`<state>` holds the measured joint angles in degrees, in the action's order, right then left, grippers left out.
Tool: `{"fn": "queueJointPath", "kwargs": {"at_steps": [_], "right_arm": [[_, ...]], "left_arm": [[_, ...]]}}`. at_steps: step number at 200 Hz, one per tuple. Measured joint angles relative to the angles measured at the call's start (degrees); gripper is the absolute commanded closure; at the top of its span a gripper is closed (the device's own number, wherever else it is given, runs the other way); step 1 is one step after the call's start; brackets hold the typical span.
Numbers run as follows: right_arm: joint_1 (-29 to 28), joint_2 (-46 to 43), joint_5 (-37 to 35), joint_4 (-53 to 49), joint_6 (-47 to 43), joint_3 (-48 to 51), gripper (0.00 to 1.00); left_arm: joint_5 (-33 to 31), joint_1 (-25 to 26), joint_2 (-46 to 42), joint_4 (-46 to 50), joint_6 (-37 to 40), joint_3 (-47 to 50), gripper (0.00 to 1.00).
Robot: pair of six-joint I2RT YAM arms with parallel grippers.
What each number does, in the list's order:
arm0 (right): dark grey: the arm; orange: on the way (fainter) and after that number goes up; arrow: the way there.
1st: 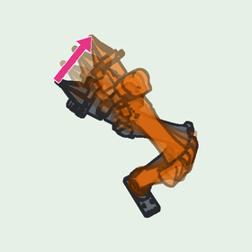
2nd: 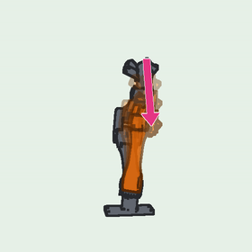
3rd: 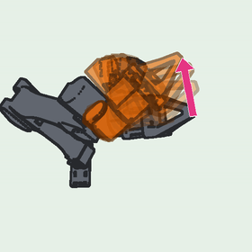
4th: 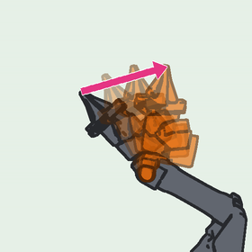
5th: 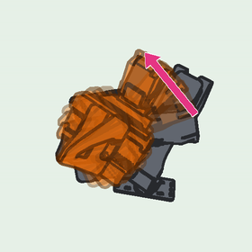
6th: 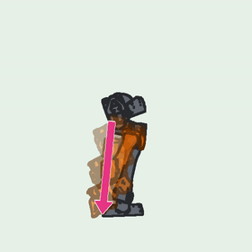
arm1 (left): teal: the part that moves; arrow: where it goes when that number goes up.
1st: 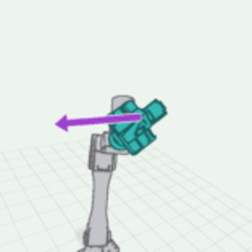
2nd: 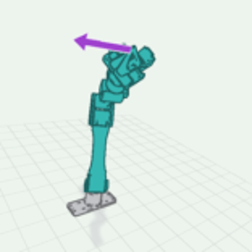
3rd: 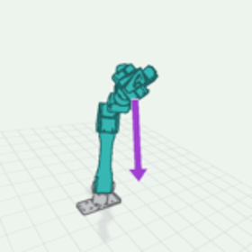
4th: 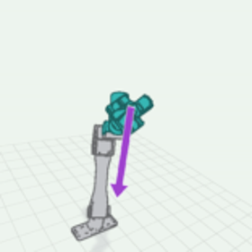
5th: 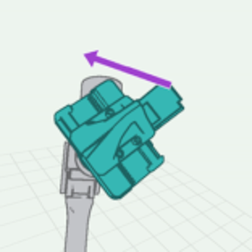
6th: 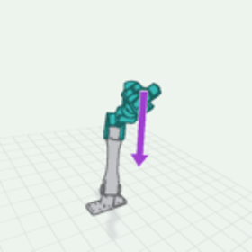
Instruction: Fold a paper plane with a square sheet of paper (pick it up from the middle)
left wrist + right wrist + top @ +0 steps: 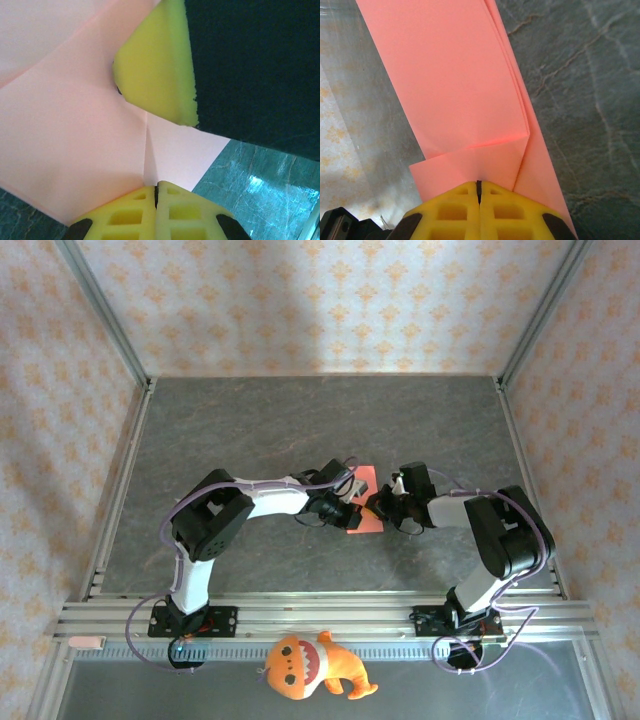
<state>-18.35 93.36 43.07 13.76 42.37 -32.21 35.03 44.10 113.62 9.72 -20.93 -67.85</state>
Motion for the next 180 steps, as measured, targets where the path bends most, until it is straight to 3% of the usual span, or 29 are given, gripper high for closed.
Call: {"fn": "queueJointPath", "kwargs": {"at_steps": [180], "right_arm": [[-0.11, 0.24, 0.07, 0.00, -0.44, -0.04, 1.00]], "left_arm": [[-1.05, -1.14, -7.45, -1.49, 3.39, 10.29, 0.98]]}}
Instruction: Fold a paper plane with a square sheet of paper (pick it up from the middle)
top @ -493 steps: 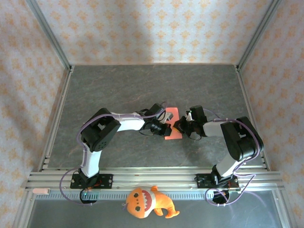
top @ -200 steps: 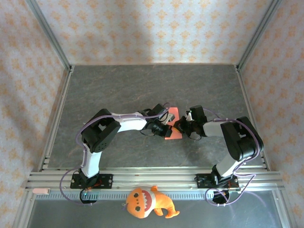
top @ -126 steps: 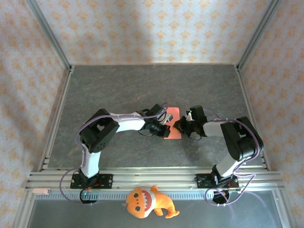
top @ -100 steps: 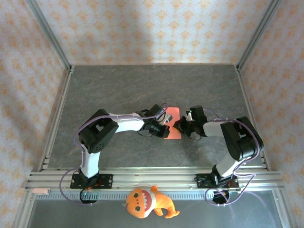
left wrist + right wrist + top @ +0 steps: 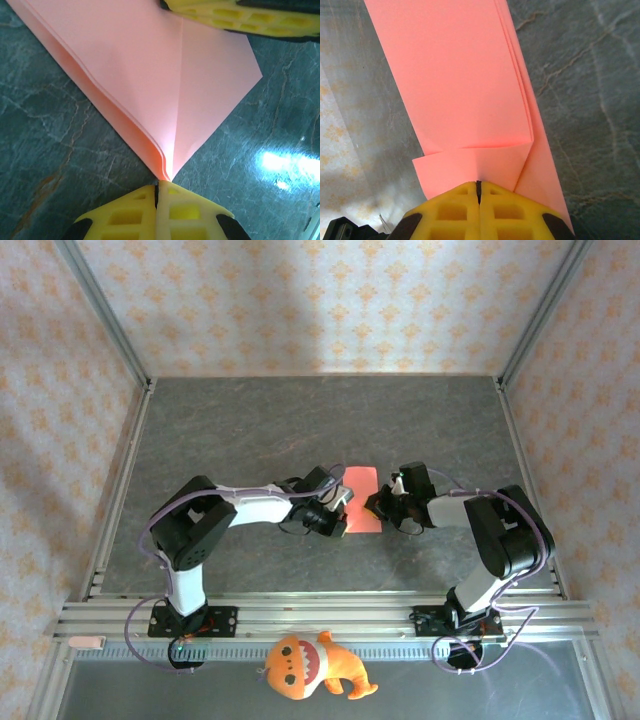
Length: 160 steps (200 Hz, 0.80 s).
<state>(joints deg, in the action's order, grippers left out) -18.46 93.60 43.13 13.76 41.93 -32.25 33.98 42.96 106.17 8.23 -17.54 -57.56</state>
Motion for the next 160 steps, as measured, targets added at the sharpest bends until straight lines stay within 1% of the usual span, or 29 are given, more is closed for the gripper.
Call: {"fn": "queueJointPath", "kwargs": {"at_steps": [25, 54, 67, 84, 119, 160], "right_arm": [[0.00, 0.04, 0.02, 0.00, 0.00, 0.00, 1.00], [0.00, 0.04, 0.09, -0.02, 0.00, -0.07, 1.00], [0.02, 0.09, 0.13, 0.00, 0.00, -0.11, 1.00], [0.00, 0.09, 0.17, 0.00, 0.00, -0.11, 1.00], [0.00, 0.09, 0.20, 0.00, 0.00, -0.11, 1.00], [0.02, 0.09, 0.35, 0.00, 0.00, -0.11, 1.00]], "left_arm": [[-0.15, -0.04, -0.90, 0.20, 0.09, 0.79, 0.99], [0.28, -0.39, -4.68, 0.42, -1.36, 3.19, 0.99], [1.42, -0.63, -6.47, -1.01, -2.80, 3.56, 0.99], [3.54, -0.74, -7.37, -5.09, -5.11, 3.48, 0.98], [5.57, -0.72, -2.99, -8.48, -8.00, 0.02, 0.98], [5.81, -0.70, 1.64, -9.01, -9.03, -3.15, 0.98]]}}
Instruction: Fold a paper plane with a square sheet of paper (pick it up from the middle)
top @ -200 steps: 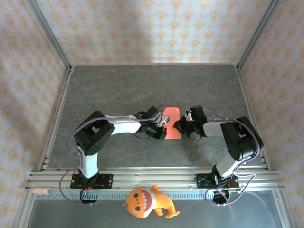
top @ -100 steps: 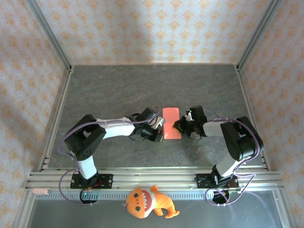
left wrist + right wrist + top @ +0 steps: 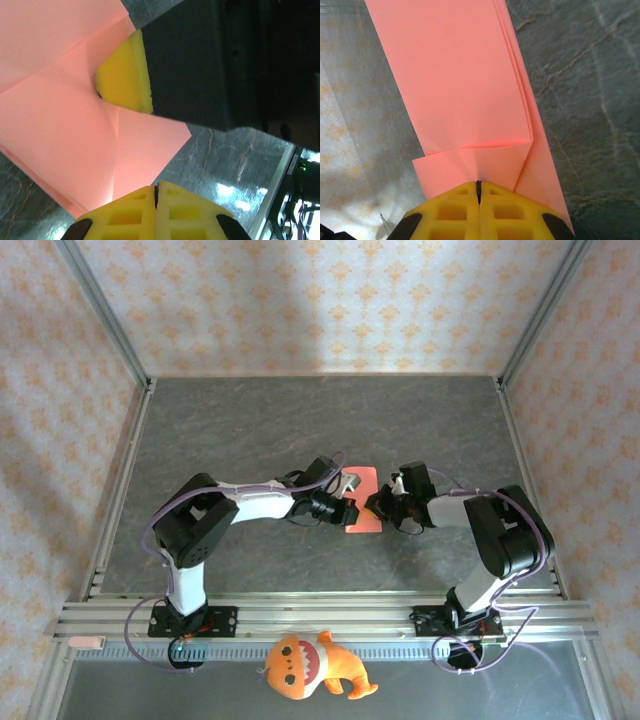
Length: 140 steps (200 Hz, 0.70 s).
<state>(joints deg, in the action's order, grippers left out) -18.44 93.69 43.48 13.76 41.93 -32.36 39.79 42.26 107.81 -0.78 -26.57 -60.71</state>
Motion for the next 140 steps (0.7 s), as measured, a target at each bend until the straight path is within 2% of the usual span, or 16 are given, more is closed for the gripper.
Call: {"fn": "queueJointPath", "kwargs": {"at_steps": [65, 140], "right_arm": [[0.00, 0.00, 0.04, 0.00, 0.00, -0.02, 0.99], [-0.26, -0.83, 0.26, -3.87, -0.87, -1.42, 0.94]], "left_arm": [[-3.26, 0.00, 4.87, 0.35, 0.02, -2.60, 0.98], [-4.26, 0.00, 2.60, -8.35, -0.61, 4.85, 0.99]]}}
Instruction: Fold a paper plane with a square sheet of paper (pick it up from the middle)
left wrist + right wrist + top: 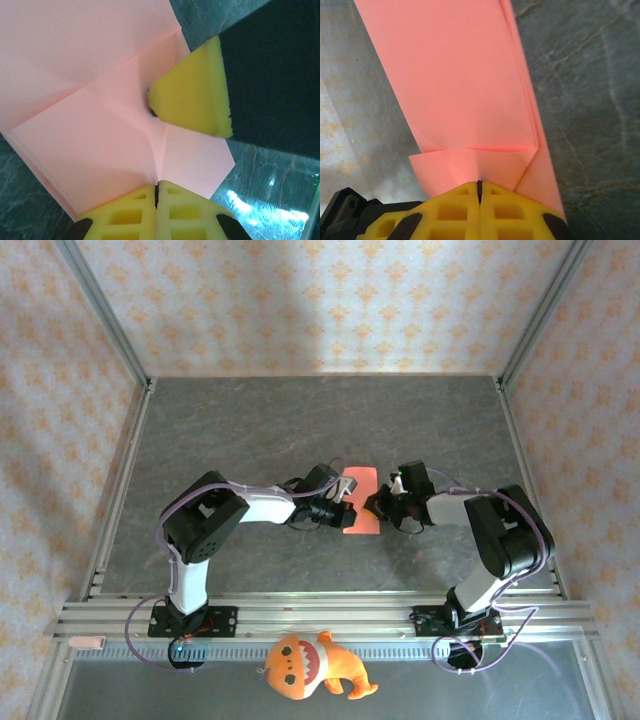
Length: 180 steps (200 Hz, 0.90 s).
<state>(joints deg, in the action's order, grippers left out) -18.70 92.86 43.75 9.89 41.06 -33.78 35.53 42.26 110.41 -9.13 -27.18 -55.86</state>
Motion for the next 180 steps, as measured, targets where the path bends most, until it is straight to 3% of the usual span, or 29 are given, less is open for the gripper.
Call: {"fn": "queueJointPath", "kwargs": {"at_steps": [65, 108, 180], "right_arm": [[-0.37, -4.00, 1.33, 3.08, 1.36, 0.24, 0.94], [-1.70, 0.57, 1.27, 4.22, 0.81, 0.42, 0.95], [4.81, 2.67, 3.87, 4.13, -1.53, 0.09, 0.95]], "left_arm": [[0.04, 0.00, -1.22, -2.03, -0.02, 2.47, 1.00], [0.02, 0.00, -1.22, -2.12, 0.00, 2.60, 1.00], [0.20, -0.04, -1.33, -4.46, 0.00, 3.96, 1.00]]}}
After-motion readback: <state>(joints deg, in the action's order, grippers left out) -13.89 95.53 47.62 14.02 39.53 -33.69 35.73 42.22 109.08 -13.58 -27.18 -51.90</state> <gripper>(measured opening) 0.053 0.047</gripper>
